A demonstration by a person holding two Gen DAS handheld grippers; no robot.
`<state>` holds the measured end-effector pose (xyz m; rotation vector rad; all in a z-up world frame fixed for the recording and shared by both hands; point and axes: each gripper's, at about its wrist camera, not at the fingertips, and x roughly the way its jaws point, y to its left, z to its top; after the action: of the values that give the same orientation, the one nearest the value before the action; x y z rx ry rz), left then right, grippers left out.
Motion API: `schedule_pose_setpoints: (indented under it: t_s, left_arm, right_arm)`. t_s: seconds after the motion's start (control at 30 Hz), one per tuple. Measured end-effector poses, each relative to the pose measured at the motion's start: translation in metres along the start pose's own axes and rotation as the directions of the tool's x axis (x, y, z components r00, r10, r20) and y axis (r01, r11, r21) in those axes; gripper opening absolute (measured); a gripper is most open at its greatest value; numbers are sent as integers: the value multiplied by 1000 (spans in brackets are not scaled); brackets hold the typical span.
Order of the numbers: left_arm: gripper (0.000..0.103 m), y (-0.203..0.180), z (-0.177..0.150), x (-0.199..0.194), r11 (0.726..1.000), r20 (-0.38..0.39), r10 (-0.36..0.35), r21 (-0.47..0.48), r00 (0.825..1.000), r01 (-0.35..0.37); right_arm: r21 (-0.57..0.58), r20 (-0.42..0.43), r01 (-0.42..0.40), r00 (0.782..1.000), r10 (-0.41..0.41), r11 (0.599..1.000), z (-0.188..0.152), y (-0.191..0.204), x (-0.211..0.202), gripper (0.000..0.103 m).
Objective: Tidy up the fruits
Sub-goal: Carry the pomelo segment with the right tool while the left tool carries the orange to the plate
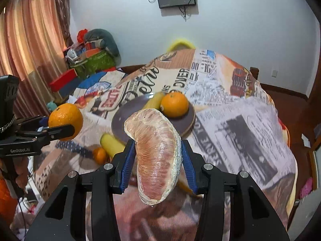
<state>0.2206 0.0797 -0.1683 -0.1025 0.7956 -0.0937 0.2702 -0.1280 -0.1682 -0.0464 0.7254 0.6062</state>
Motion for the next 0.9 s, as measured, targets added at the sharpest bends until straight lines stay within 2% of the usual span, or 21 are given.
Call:
schedule_pose_setpoints:
  t_s: [0.5, 0.7, 0.9]
  left_arm:
    - [68, 16, 52, 51, 1000, 26, 31, -5, 999, -31]
    - [68, 22, 69, 77, 1000, 11, 24, -6, 1000, -24]
    - [68, 26, 80, 111, 1000, -45, 21, -3, 999, -21]
  right_arm:
    - [1, 80, -22, 997, 21, 1000, 52, -11, 32, 42]
    - [1, 54, -18, 998, 18, 1000, 61, -17, 56, 42]
    - [-11, -10, -10, 1000, 10, 1000, 64, -22, 83, 42]
